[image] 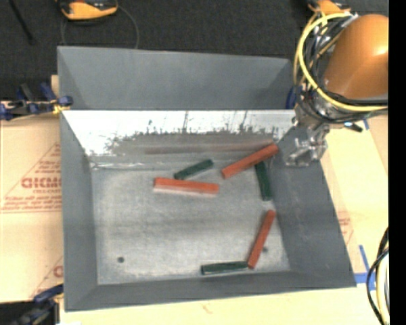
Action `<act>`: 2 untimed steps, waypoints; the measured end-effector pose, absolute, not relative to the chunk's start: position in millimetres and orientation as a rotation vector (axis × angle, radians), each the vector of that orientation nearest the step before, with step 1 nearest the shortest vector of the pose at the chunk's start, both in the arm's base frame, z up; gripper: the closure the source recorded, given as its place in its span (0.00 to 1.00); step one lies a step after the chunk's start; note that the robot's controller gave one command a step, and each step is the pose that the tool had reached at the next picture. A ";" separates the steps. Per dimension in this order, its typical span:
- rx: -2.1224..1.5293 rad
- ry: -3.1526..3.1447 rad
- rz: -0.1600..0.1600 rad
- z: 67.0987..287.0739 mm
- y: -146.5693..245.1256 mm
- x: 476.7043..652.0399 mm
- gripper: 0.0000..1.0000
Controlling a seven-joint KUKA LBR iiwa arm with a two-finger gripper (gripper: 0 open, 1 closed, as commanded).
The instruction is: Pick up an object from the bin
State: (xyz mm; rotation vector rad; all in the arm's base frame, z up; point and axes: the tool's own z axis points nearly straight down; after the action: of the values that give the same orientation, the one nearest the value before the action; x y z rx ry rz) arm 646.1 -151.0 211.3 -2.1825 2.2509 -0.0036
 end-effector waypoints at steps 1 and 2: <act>-2.197 2.244 0.010 130.3 -136.9 642.5 1.00; -2.190 2.244 0.001 135.6 -137.5 644.4 0.00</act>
Offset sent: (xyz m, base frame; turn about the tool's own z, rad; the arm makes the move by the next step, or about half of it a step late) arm -0.0028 0.0129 -0.0767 -0.0089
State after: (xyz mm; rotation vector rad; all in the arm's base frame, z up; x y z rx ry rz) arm 644.4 -137.5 135.6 -2.1899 2.2442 0.0013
